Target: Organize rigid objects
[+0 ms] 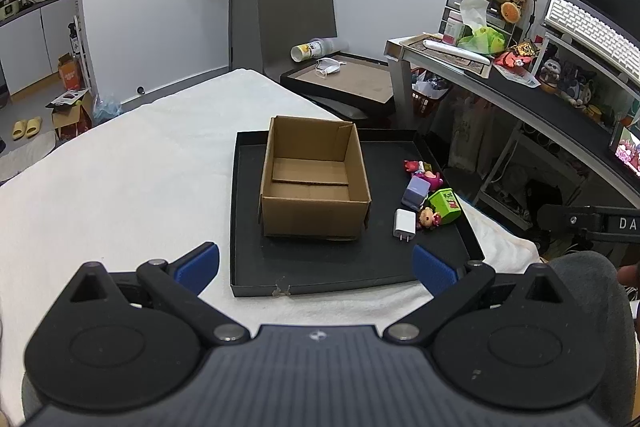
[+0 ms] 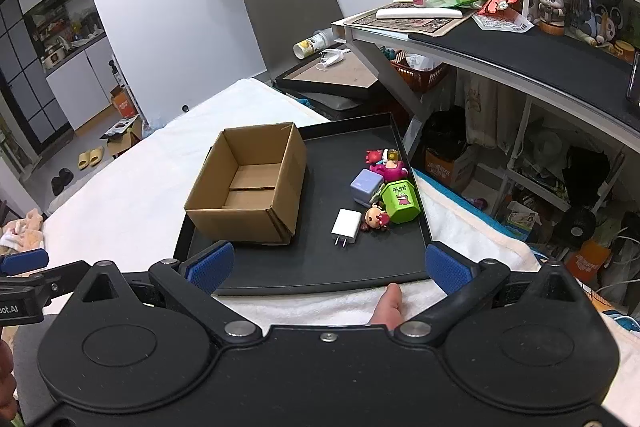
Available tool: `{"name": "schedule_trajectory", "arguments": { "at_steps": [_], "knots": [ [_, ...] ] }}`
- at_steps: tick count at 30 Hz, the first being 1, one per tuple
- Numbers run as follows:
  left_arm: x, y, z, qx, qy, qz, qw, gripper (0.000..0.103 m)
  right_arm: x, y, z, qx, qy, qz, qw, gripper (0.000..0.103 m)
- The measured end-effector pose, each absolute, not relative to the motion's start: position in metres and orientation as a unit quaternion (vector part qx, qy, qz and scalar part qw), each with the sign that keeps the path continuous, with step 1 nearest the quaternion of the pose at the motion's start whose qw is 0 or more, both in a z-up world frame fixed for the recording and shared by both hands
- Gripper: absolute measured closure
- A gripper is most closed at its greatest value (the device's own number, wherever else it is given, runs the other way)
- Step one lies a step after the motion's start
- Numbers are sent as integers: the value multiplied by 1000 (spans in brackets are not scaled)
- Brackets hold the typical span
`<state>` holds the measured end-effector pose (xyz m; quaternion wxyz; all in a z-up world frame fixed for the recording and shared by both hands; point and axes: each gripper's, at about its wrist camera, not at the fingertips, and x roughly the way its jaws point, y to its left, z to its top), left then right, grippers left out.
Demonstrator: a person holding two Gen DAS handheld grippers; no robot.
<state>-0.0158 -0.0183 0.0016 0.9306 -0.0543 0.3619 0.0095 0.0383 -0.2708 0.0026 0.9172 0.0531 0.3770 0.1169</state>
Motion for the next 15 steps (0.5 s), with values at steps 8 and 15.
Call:
{"name": "schedule_trajectory", "arguments": {
  "at_steps": [8, 15],
  "knots": [
    [-14, -13, -1, -58, 367, 14, 928, 1, 39, -269, 3, 49, 376, 114, 918, 0],
    [-11, -12, -2, -58, 369, 13, 927, 1, 40, -269, 2, 46, 377, 112, 918, 0]
  ]
}}
